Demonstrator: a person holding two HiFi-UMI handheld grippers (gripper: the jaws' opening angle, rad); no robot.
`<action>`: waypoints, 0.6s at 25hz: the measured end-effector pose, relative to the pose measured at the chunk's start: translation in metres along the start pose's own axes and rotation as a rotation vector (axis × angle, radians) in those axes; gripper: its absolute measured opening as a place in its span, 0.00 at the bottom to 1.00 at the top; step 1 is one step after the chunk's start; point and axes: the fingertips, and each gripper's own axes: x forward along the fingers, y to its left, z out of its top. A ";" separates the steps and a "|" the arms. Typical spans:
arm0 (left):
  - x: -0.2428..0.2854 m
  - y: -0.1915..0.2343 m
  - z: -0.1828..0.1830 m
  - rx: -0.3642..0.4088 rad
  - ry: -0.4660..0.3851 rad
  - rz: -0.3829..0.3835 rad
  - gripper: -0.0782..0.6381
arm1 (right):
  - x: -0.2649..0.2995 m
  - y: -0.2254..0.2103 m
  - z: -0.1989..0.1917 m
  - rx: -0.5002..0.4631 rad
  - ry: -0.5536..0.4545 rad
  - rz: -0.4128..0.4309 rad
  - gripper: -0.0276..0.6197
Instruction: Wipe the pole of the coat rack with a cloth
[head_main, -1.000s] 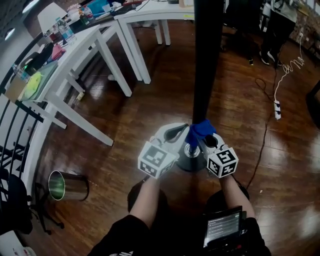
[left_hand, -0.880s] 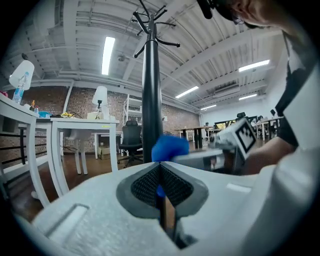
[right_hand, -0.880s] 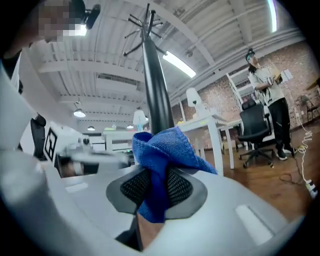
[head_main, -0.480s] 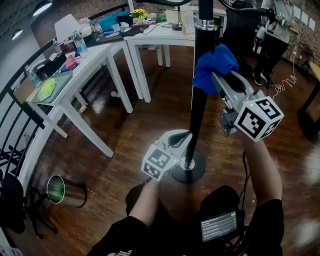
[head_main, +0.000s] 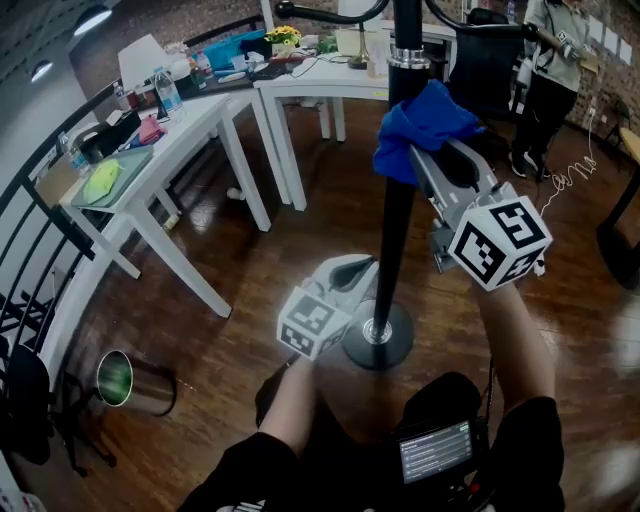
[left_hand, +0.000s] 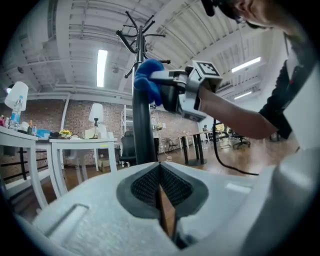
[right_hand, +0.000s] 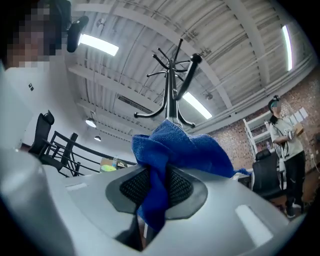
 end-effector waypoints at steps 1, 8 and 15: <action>0.001 0.001 -0.003 -0.003 0.002 0.003 0.11 | -0.007 -0.001 -0.022 0.026 0.025 0.001 0.16; 0.011 0.000 -0.033 -0.041 0.033 0.002 0.11 | -0.075 0.018 -0.248 0.157 0.298 0.036 0.16; 0.022 -0.011 -0.057 -0.053 0.083 -0.013 0.11 | -0.122 0.047 -0.409 0.256 0.543 0.015 0.15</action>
